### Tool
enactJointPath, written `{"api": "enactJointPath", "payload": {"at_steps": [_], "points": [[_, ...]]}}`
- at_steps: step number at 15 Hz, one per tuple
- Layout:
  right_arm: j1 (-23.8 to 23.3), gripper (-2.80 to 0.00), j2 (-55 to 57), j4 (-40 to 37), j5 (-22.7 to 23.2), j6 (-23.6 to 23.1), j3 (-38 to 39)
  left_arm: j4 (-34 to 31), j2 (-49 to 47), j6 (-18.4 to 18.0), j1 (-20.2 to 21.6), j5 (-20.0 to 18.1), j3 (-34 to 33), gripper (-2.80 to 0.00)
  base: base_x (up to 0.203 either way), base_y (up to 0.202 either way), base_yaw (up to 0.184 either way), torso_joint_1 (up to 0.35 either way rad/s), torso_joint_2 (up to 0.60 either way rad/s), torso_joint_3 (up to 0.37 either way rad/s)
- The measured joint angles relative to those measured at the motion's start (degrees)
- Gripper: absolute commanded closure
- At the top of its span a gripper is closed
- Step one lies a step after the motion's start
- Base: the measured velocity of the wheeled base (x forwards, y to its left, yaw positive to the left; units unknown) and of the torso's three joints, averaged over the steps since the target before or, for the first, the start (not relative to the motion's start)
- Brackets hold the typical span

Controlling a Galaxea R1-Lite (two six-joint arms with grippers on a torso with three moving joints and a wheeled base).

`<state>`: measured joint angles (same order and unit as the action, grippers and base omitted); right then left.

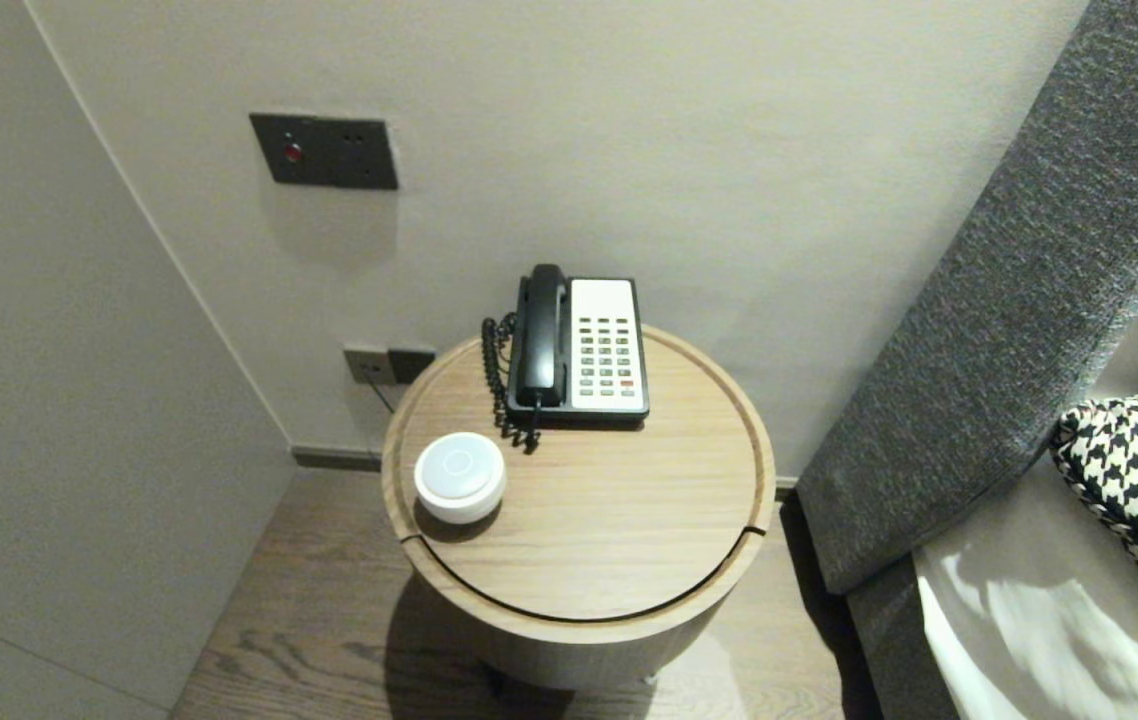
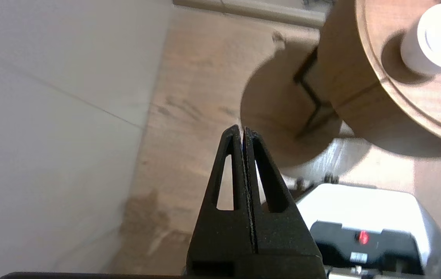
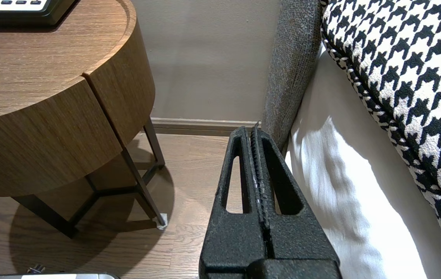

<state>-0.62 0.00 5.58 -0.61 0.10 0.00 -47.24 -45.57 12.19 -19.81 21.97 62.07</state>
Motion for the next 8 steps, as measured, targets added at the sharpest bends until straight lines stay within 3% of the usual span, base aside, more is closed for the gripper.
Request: {"api": "enactJointPath", "payload": {"at_steps": [4, 8], "points": [[0.0, 0.00, 0.0, 0.0, 0.0, 0.0, 0.0, 7.2, 11.2, -2.5, 9.0, -7.3, -9.4, 0.00, 0.000, 0.000, 0.000, 0.000, 0.00, 0.000], [0.0, 0.00, 0.0, 0.0, 0.0, 0.0, 0.0, 21.2, 23.0, -7.4, 15.1, -11.7, -25.9, 0.00, 0.000, 0.000, 0.000, 0.000, 0.00, 0.000]]}}
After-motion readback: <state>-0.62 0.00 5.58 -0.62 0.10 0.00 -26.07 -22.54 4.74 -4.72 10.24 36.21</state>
